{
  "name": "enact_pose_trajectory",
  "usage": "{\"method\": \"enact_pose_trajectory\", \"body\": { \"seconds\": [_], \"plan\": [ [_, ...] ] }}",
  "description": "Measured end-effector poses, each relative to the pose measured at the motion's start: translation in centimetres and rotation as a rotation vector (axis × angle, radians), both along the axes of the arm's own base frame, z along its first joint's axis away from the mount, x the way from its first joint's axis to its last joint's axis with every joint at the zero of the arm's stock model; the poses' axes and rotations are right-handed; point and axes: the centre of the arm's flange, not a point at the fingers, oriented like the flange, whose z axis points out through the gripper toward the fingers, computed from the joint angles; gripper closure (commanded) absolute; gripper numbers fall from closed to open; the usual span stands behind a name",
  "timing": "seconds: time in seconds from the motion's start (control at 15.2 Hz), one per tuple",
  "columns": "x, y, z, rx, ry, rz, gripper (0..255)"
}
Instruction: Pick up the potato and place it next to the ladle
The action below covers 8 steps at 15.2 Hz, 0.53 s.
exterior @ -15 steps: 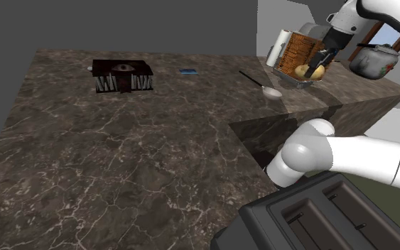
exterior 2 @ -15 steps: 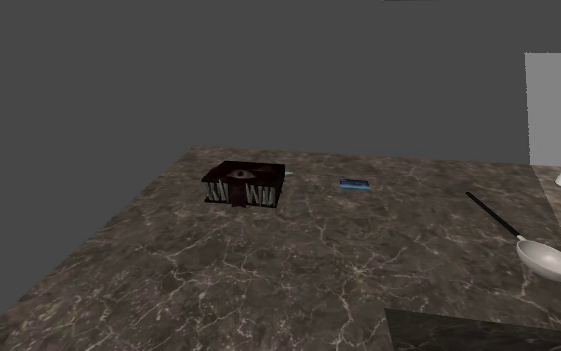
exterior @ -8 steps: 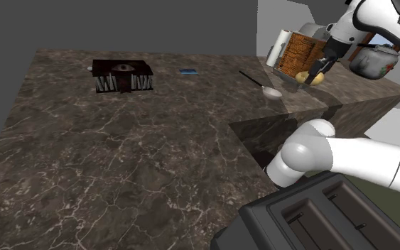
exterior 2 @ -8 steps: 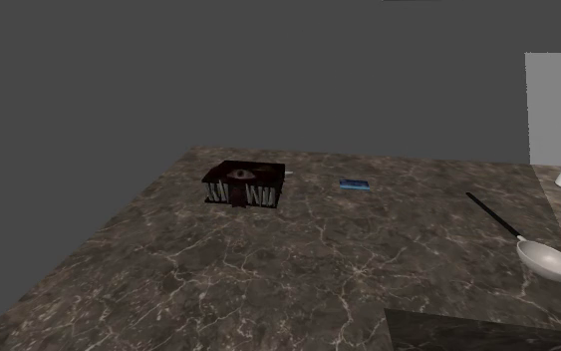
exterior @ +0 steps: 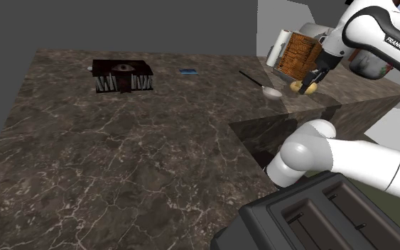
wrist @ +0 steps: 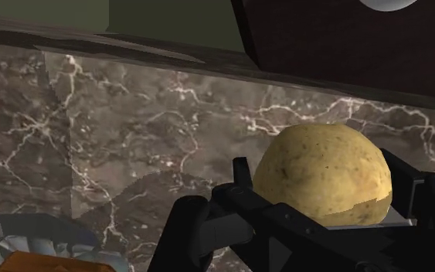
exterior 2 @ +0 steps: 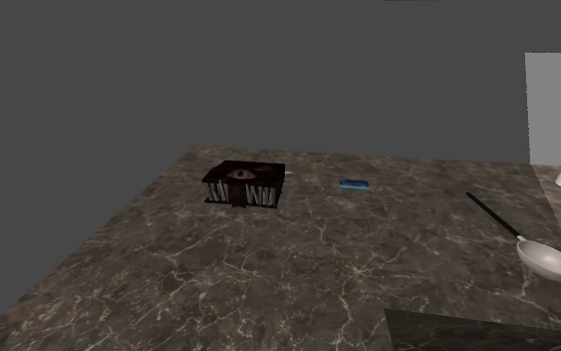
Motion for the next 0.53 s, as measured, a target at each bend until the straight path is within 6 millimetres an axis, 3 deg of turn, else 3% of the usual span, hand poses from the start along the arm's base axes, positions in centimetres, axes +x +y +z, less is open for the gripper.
{"method": "enact_pose_trajectory", "body": {
  "seconds": [0.53],
  "plan": [
    [0.0,-0.1,-4.1,0.0,0.0,0.0,255]
  ]
}}
